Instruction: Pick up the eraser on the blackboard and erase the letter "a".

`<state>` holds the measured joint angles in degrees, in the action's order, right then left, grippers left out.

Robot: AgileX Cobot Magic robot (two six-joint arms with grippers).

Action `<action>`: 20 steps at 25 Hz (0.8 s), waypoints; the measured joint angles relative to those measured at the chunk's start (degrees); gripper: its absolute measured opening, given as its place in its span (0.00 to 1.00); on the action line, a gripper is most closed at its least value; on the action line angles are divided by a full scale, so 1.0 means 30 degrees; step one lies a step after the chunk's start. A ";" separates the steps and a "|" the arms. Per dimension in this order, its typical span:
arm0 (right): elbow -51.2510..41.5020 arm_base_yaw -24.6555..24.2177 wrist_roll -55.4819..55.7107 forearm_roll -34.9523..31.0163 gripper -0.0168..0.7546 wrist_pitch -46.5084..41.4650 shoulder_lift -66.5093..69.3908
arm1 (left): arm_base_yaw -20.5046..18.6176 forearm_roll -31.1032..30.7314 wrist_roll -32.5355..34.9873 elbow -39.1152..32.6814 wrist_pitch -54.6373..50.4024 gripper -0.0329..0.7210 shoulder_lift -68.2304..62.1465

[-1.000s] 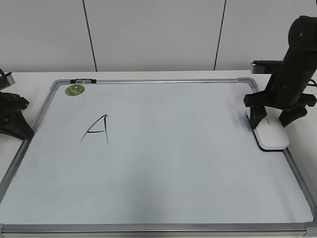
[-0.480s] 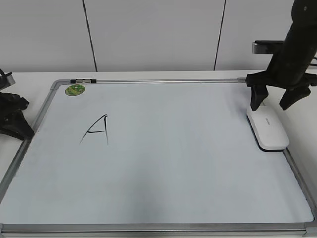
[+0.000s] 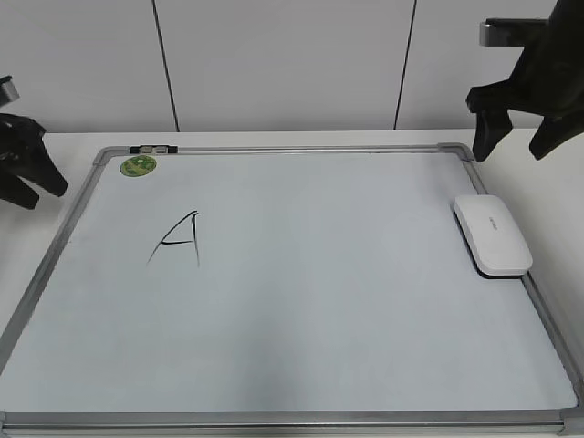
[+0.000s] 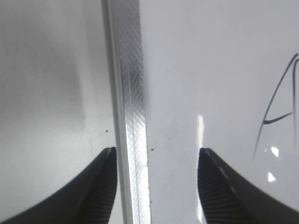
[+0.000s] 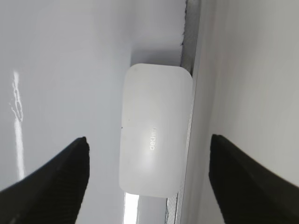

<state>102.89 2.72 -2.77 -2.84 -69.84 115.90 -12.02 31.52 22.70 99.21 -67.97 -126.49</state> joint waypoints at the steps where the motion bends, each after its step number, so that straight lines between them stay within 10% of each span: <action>1: 0.0000 0.0000 0.0000 0.0000 0.79 0.0000 -0.0318 | 0.0000 0.0000 -0.0513 0.0370 -0.0089 0.60 0.0040; 10: -0.0984 0.0443 -0.0078 -0.0525 0.79 -0.0170 -0.4426 | 0.0635 -0.1760 -0.2689 0.0669 -0.0507 0.61 0.3766; 20: -0.5711 0.0705 -0.0078 -0.0324 0.78 -0.0496 -1.1618 | 0.4307 -0.5202 -0.4070 0.0701 -0.0895 0.61 0.9508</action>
<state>85.76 4.83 -3.01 -3.81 -71.33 81.04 0.90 15.91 10.49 101.32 -70.65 -97.97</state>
